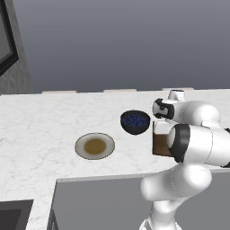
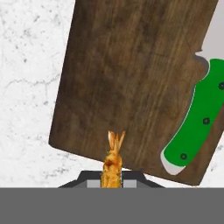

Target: Pick up the knife from the drawer and place it on the cutting board. Then place the meat from the plate to the cutting board.

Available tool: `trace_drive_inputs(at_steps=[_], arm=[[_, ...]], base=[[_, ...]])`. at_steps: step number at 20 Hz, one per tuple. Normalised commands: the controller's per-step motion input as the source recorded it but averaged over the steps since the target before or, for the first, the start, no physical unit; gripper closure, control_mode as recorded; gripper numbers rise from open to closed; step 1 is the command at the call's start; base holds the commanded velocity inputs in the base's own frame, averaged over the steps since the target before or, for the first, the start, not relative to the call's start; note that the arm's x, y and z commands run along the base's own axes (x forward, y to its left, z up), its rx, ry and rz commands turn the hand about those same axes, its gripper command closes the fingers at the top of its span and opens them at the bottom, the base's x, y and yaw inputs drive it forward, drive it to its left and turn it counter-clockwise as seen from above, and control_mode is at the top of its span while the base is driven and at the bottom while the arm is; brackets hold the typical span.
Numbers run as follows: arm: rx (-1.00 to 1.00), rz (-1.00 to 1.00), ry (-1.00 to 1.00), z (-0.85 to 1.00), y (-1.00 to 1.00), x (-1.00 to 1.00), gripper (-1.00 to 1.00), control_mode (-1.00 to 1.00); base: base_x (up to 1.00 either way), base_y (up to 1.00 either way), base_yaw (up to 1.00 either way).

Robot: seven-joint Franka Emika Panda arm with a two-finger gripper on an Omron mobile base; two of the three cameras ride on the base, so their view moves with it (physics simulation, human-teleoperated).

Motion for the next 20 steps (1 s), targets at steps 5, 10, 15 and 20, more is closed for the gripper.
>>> trace_drive_inputs(at_steps=[5, 10, 15, 20], arm=[[0.0, -0.01, -0.01, -0.35, -0.09, 0.26, 1.0, -1.0], [0.0, -0.03, 0.0, -0.29, 0.0, 0.25, 1.0, -1.0], [0.0, -0.03, 0.0, -0.28, 0.0, 0.1, 1.0, -1.0], [0.0, -0.03, 0.0, -0.22, 0.0, 0.07, 1.0, -1.0]], base=[[0.0, 0.0, 0.0], [0.0, 0.0, 0.0], [0.0, 0.0, 0.0], [0.0, 0.0, 0.0]])
